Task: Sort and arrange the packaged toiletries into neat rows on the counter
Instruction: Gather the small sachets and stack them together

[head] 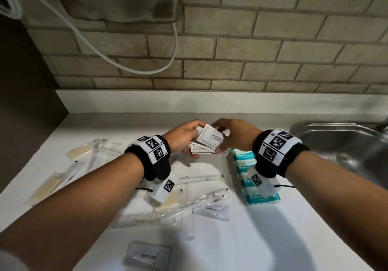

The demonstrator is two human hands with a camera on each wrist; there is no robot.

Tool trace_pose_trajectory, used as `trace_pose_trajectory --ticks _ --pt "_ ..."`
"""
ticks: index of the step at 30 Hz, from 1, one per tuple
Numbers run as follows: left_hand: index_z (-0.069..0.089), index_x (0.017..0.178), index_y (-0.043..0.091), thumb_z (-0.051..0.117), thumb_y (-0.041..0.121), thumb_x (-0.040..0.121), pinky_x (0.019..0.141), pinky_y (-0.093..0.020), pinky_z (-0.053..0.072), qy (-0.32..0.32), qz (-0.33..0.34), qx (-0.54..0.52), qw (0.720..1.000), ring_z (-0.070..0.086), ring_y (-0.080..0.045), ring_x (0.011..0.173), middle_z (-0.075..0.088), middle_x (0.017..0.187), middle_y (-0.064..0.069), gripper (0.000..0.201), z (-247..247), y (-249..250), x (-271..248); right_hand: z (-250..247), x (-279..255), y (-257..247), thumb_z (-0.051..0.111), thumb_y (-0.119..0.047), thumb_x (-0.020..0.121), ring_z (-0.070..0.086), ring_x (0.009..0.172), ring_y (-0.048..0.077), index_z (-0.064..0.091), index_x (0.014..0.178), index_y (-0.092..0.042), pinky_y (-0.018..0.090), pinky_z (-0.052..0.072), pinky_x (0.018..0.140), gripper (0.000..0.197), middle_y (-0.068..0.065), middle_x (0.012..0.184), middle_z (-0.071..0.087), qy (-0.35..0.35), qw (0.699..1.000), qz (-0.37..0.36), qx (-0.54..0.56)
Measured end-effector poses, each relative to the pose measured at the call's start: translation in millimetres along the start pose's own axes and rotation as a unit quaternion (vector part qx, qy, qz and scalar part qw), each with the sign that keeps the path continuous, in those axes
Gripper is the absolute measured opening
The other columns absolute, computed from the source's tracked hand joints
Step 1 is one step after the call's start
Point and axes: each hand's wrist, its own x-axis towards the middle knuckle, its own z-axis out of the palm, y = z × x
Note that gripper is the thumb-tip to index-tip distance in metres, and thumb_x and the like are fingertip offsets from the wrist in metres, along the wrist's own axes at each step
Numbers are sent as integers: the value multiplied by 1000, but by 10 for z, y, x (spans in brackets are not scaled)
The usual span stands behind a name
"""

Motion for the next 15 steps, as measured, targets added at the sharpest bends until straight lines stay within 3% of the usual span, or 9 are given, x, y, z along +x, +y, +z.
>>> trace_pose_trajectory --ticks 2,3,5,6,7,9,11,13,15 --pt "65 104 16 35 9 94 70 -41 53 7 -9 -32 999 67 -33 86 69 99 -17 32 38 15 -17 9 -16 -24 83 -22 70 59 98 17 62 119 -19 25 41 80 53 1 114 67 -13 999 -3 -39" --pt "66 103 16 38 20 97 69 -40 53 6 -13 -38 999 66 -34 89 70 101 -17 28 45 31 -22 15 -16 -45 83 -23 71 59 95 18 64 114 -17 26 42 78 47 2 109 68 -12 999 -1 -53" --pt "64 107 19 48 42 97 62 -34 53 -4 -13 7 1000 64 -27 91 69 104 -9 29 68 37 -66 59 -45 -70 83 -27 71 60 93 20 64 107 -13 27 44 75 43 2 100 67 -4 998 2 -56" --pt "61 112 21 55 43 94 59 -31 54 -2 -4 55 998 63 -21 90 66 107 -6 29 70 14 -93 89 -72 -86 84 -29 70 61 92 21 63 108 -13 27 44 75 47 2 98 66 -1 999 4 -45" --pt "59 115 22 61 36 92 58 -28 55 3 12 98 995 63 -17 87 65 108 -4 27 65 -11 -118 118 -101 -103 85 -31 68 61 94 22 60 116 -14 27 45 76 56 2 101 66 0 999 7 -31" --pt "57 115 22 64 23 92 54 -23 55 22 34 141 989 61 -12 74 64 100 -3 24 11 -95 -176 201 -201 -144 86 -41 64 60 106 22 44 137 -16 30 47 87 88 5 122 60 6 999 15 -29" --pt "57 112 19 64 19 92 57 -30 58 52 39 136 989 60 -14 69 64 93 -5 21 -74 -168 -273 288 -357 -169 86 -54 56 53 122 26 26 148 -15 39 46 100 116 8 141 44 4 998 30 -63" --pt "56 111 17 64 17 92 61 -37 59 96 52 127 986 60 -17 72 63 96 -10 20 -192 -219 -374 408 -546 -163 85 -59 53 47 130 28 15 151 -17 44 43 105 128 8 149 32 -48 994 43 -93" --pt "55 111 16 63 16 92 54 -29 60 129 66 125 982 61 -16 72 62 100 -13 20 -296 -238 -477 597 -720 -142 85 -56 54 42 134 29 6 153 -24 43 42 106 130 6 151 26 -127 981 29 -142"
